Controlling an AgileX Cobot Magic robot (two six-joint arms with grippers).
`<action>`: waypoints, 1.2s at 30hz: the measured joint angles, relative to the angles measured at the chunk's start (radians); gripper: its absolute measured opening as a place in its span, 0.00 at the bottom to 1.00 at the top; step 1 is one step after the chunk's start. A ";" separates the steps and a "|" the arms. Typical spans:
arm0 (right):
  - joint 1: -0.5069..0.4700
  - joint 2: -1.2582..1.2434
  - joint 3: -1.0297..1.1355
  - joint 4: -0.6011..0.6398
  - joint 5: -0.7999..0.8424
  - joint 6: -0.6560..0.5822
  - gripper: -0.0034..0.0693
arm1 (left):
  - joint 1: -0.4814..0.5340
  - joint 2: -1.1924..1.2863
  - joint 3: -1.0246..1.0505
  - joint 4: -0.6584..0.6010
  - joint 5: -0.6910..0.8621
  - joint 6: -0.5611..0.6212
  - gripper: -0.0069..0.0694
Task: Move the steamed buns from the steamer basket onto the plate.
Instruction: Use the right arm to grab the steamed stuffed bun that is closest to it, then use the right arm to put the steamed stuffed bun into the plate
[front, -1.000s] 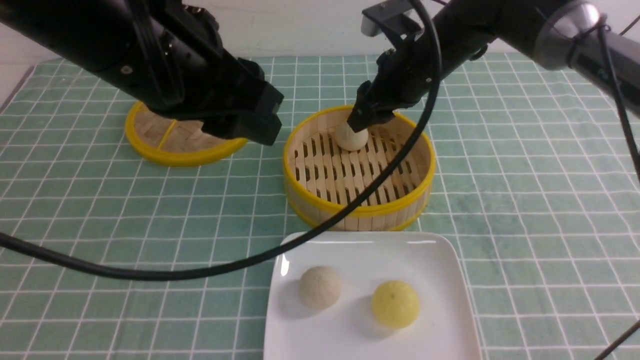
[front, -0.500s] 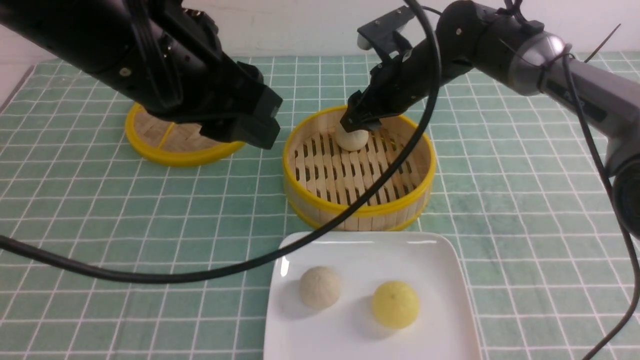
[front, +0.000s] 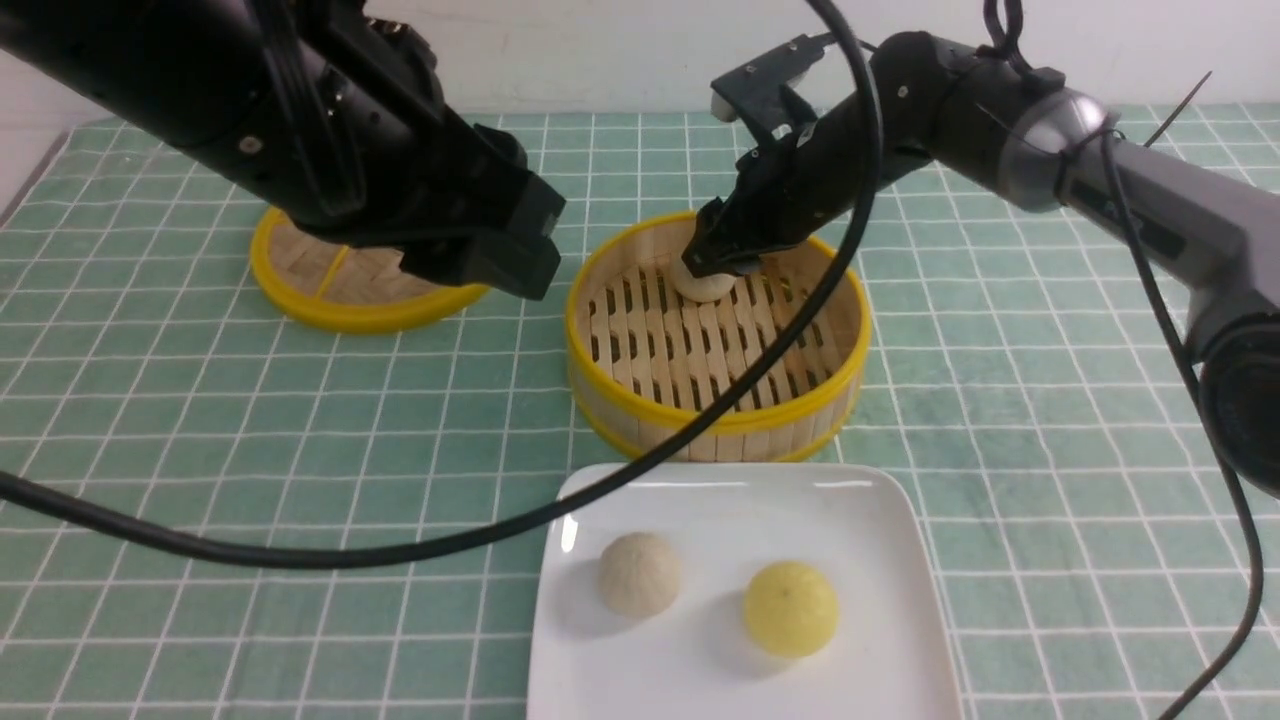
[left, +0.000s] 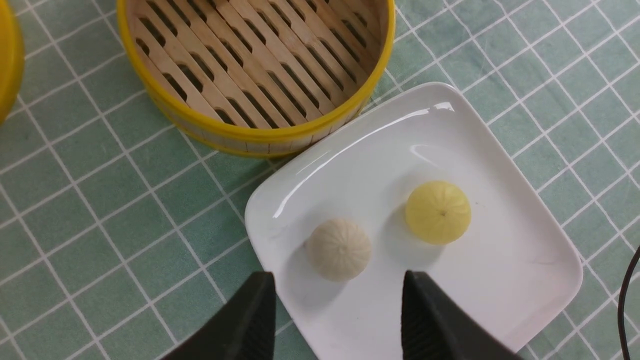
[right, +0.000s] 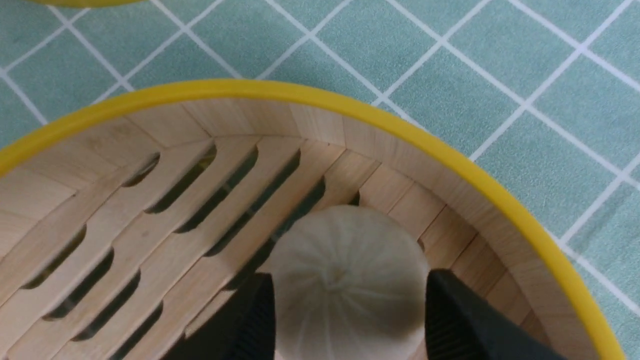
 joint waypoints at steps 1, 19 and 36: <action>0.000 0.002 0.000 0.000 0.000 0.000 0.59 | 0.000 0.000 0.000 0.000 0.000 0.000 0.57; 0.001 -0.094 0.000 0.004 0.102 -0.081 0.08 | 0.000 0.000 0.000 0.026 0.000 0.000 0.57; -0.007 -0.622 0.004 -0.054 0.490 0.069 0.08 | 0.000 0.000 0.000 0.047 -0.073 0.000 0.57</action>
